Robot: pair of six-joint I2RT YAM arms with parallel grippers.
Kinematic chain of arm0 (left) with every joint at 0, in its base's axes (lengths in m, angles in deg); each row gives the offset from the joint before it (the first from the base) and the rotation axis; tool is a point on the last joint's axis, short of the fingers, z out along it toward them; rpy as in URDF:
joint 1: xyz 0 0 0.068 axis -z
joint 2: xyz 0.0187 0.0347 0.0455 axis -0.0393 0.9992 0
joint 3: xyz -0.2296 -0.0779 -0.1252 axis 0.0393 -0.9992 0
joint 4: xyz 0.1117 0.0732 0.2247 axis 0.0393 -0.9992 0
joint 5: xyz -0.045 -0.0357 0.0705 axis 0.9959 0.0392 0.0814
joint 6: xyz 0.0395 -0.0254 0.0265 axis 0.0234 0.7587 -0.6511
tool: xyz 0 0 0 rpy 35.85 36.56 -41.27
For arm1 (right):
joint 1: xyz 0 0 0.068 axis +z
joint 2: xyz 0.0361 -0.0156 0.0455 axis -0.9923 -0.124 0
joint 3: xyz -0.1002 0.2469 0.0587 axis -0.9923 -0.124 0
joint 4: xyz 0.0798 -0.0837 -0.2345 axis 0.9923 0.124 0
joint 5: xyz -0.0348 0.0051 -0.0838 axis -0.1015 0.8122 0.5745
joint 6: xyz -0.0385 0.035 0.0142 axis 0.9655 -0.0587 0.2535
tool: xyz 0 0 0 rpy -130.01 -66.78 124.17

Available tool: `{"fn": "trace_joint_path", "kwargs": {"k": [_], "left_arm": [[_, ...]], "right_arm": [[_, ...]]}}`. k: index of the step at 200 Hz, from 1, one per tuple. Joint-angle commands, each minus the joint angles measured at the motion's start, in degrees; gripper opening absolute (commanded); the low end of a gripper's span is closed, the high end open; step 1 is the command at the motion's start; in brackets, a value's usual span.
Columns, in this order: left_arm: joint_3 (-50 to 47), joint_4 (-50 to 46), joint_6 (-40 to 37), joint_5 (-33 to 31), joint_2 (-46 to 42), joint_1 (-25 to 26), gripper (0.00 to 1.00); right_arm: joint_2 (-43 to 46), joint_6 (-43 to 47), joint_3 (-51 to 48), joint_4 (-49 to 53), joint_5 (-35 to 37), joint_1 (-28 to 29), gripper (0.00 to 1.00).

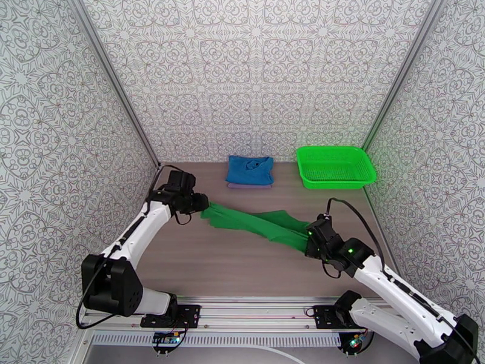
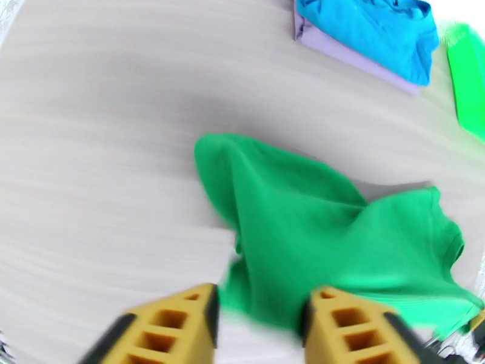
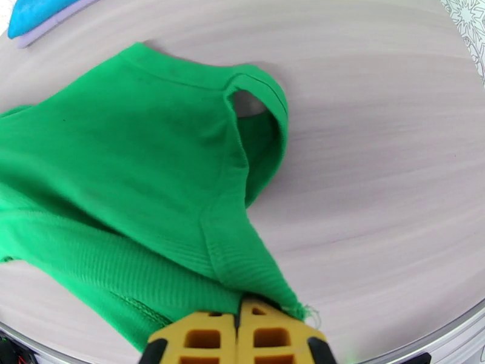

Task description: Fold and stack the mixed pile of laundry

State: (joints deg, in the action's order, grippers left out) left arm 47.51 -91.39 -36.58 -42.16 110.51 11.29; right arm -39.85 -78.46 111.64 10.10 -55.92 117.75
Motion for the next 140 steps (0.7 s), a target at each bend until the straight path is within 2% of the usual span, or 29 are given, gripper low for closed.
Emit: {"fn": "trace_joint_path", "kwargs": {"k": [1,35,70,93,120,140], "left_arm": [[-2.53,-12.01,-1.06,-6.71,-1.63,1.94,0.71],[-7.57,-11.97,1.24,-7.07,-4.99,3.18,0.73],[-11.01,-6.46,3.35,-0.92,-3.65,6.11,0.53],[-13.38,0.14,5.61,2.80,0.12,7.79,0.48],[-14.96,10.10,8.96,8.51,5.91,8.25,0.48],[-14.21,14.60,10.36,9.17,10.22,8.36,0.50]], "right_arm": [[0.46,2.28,-2.41,0.55,-0.98,-1.03,0.00],[-1.02,3.43,-3.05,-0.41,-1.93,-1.47,0.00],[-1.34,3.71,-3.24,-1.64,-2.67,-1.47,0.00],[-1.51,3.80,-3.42,-1.77,-2.98,-1.47,0.00],[-1.48,3.92,-3.69,-1.69,-3.29,-1.47,0.00],[-1.26,3.72,-3.86,-1.69,-3.64,-1.47,0.00]]}}
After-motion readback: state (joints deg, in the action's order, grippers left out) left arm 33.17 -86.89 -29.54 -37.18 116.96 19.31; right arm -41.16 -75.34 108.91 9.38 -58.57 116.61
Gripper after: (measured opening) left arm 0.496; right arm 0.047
